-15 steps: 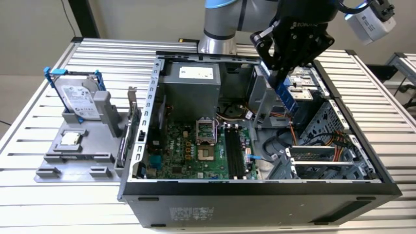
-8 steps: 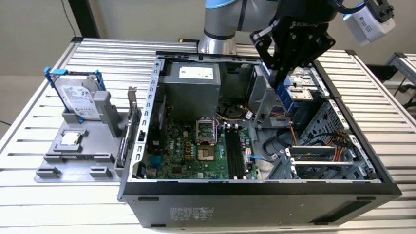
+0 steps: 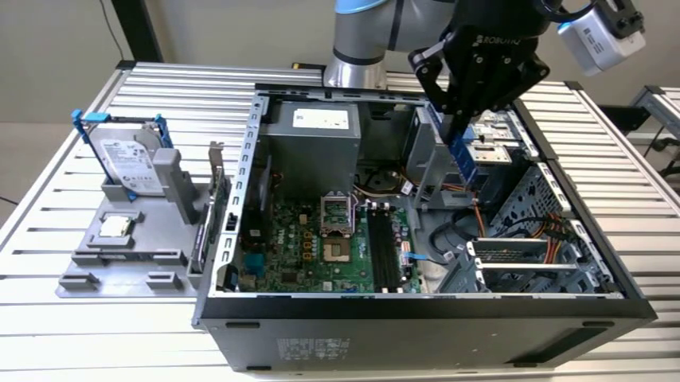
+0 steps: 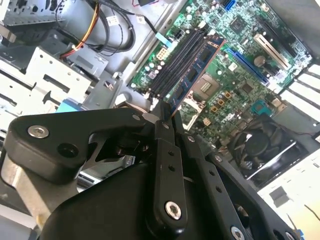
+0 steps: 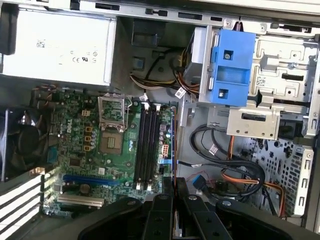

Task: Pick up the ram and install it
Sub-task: 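Insert the ram into the slot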

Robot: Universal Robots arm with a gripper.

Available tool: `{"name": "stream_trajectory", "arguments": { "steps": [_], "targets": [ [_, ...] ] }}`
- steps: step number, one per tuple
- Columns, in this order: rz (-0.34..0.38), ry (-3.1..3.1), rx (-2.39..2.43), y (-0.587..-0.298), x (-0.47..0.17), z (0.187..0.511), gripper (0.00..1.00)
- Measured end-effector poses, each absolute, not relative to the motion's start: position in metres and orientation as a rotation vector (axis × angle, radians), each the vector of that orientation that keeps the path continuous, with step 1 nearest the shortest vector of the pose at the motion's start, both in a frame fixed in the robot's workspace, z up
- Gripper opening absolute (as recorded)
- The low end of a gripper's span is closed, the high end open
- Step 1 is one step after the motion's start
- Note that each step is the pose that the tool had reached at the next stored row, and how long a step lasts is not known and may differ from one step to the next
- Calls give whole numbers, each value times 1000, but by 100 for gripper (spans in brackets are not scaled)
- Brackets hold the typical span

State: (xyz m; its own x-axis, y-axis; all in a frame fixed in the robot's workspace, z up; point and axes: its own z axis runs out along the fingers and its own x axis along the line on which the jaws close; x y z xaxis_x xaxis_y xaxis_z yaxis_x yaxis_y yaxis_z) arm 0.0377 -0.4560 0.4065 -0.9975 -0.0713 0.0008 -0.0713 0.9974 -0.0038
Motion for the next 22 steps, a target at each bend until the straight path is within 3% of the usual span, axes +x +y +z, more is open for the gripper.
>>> {"name": "stream_trajectory", "arguments": {
  "steps": [22],
  "targets": [
    [6, -3140, 84, -456, 38, 397, 0]
  ]
}}
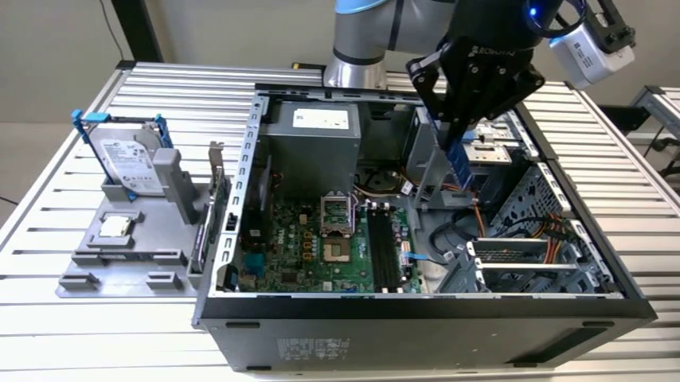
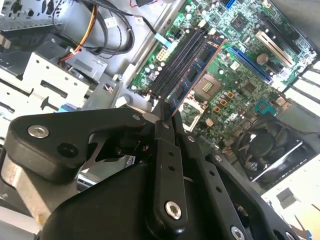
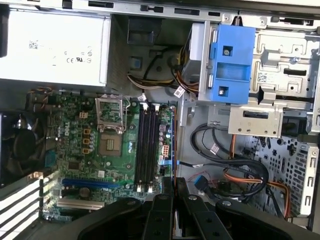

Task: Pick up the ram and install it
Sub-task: 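Insert the ram into the slot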

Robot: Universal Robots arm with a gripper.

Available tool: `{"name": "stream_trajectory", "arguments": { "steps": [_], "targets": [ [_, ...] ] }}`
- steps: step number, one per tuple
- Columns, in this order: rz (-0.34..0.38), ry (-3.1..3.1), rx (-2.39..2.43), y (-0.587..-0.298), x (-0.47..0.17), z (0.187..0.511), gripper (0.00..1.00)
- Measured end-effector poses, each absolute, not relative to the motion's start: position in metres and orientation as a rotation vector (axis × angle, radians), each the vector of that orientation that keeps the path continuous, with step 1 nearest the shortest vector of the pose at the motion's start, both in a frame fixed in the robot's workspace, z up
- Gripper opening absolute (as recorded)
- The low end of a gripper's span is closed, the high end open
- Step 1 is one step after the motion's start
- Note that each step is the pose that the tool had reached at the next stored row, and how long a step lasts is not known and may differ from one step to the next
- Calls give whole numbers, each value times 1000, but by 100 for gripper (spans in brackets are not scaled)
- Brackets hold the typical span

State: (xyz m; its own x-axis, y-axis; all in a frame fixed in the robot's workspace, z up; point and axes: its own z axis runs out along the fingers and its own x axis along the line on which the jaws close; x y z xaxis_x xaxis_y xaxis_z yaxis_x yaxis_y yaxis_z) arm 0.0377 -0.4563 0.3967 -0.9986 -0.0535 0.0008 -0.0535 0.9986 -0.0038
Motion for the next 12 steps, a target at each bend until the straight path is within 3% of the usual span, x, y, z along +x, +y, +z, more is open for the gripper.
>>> {"name": "stream_trajectory", "arguments": {
  "steps": [12],
  "targets": [
    [7, -3140, 84, -456, 38, 382, 0]
  ]
}}
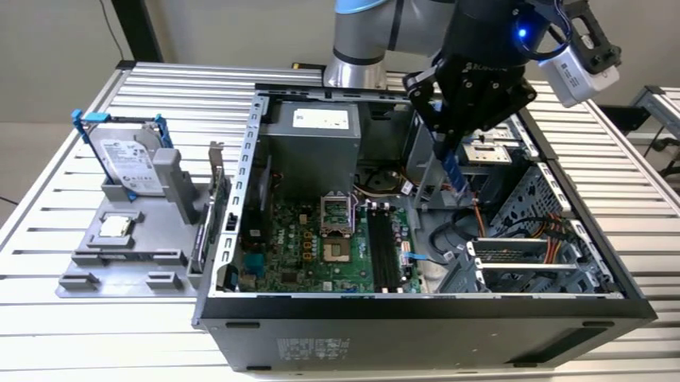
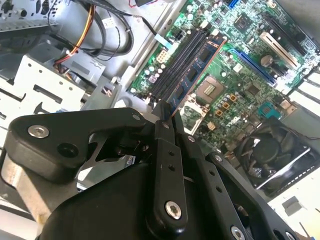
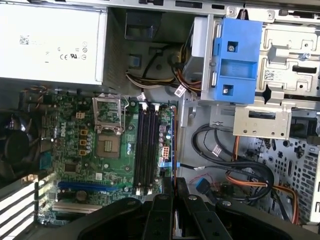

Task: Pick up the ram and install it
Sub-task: 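Insert the ram into the slot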

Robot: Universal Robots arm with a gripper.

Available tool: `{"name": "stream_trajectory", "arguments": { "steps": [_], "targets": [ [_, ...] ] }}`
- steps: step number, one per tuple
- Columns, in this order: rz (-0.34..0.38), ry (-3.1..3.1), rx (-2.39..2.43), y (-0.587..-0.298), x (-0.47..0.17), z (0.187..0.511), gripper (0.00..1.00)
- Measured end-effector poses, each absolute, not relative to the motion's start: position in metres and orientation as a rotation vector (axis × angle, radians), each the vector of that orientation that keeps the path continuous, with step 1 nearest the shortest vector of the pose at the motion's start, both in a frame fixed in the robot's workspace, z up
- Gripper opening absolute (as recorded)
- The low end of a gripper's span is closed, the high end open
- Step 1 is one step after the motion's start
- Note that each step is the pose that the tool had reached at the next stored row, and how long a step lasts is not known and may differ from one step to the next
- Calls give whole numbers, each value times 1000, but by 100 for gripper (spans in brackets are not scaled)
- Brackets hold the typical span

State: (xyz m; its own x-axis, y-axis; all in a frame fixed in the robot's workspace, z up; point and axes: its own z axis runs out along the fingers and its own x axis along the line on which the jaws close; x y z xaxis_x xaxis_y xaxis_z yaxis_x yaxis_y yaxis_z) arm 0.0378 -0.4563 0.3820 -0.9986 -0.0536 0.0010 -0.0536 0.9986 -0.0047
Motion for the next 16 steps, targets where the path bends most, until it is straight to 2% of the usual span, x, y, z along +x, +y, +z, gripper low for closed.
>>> {"name": "stream_trajectory", "arguments": {
  "steps": [16],
  "targets": [
    [8, -3140, 84, -456, 38, 372, 0]
  ]
}}
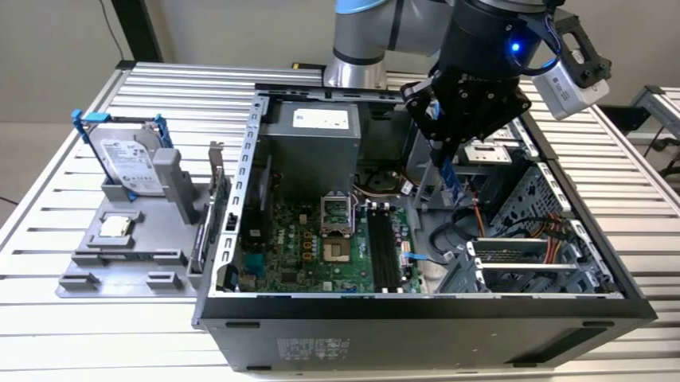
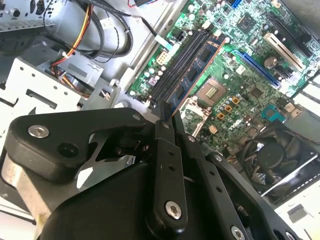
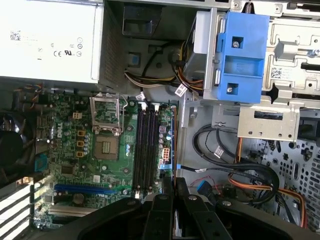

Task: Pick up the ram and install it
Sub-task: 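Insert the ram into the slot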

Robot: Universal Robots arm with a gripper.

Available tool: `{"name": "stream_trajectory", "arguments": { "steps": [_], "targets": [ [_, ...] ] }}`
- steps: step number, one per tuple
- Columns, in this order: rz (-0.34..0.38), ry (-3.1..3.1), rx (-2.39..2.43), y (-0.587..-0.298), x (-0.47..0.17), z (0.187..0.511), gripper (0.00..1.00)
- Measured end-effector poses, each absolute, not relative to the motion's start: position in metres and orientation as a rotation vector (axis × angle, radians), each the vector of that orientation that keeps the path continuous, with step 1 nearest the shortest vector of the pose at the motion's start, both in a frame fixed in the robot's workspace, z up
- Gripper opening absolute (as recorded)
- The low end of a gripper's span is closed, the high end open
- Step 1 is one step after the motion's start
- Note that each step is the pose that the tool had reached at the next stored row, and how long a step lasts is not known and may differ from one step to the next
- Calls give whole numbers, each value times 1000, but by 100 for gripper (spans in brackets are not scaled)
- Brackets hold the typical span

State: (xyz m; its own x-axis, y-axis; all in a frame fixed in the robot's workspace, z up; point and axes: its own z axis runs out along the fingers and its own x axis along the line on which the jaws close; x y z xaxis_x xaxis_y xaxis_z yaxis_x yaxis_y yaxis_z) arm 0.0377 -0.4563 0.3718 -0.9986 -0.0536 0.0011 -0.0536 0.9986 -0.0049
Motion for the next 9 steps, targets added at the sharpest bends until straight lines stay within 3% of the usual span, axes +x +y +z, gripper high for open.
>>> {"name": "stream_trajectory", "arguments": {
  "steps": [9],
  "targets": [
    [8, -3139, 84, -456, 38, 372, 0]
  ]
}}
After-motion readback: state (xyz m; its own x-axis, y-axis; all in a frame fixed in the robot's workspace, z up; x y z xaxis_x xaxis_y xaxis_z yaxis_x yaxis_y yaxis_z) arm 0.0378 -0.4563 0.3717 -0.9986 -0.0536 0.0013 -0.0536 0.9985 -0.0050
